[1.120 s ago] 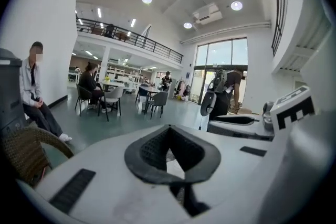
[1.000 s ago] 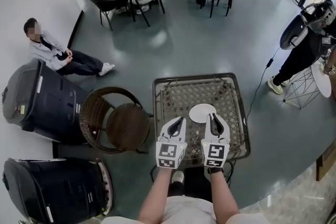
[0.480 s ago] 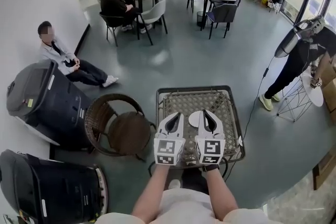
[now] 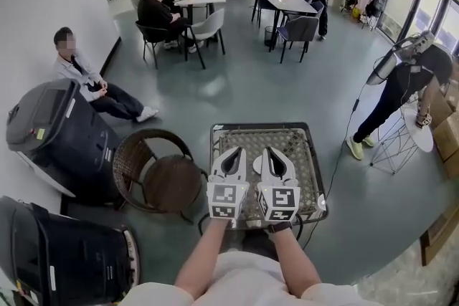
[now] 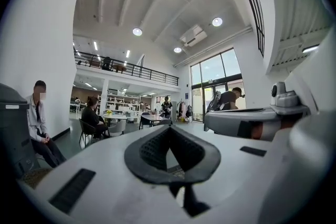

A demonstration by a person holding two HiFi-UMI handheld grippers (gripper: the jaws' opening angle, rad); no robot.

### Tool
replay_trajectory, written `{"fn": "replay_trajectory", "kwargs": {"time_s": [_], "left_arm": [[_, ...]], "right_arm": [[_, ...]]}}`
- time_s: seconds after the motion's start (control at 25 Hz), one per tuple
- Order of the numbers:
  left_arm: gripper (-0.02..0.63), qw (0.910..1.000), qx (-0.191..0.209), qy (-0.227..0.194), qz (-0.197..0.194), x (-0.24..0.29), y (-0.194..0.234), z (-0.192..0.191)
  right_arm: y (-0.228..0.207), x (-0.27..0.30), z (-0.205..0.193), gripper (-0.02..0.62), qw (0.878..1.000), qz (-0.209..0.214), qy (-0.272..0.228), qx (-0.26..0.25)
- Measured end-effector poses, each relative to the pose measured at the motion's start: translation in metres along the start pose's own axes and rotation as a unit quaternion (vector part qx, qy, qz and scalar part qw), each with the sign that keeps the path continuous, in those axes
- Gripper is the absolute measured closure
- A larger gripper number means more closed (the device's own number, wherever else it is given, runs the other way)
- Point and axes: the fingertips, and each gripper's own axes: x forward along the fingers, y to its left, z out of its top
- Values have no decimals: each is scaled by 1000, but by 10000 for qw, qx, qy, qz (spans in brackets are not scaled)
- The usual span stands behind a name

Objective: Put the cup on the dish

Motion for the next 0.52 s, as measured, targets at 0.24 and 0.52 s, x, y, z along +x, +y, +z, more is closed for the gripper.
{"fn": "replay_trajectory", "kwargs": {"time_s": [0.24, 0.52], "left_arm": [[601, 9999, -56, -78, -41, -12, 8, 6], [601, 9996, -249, -26, 102, -18, 38, -2]], "right_arm": [[19, -1, -7, 595, 9999, 50, 157, 8], [53, 13, -12, 595, 9990, 327, 260, -140]]}}
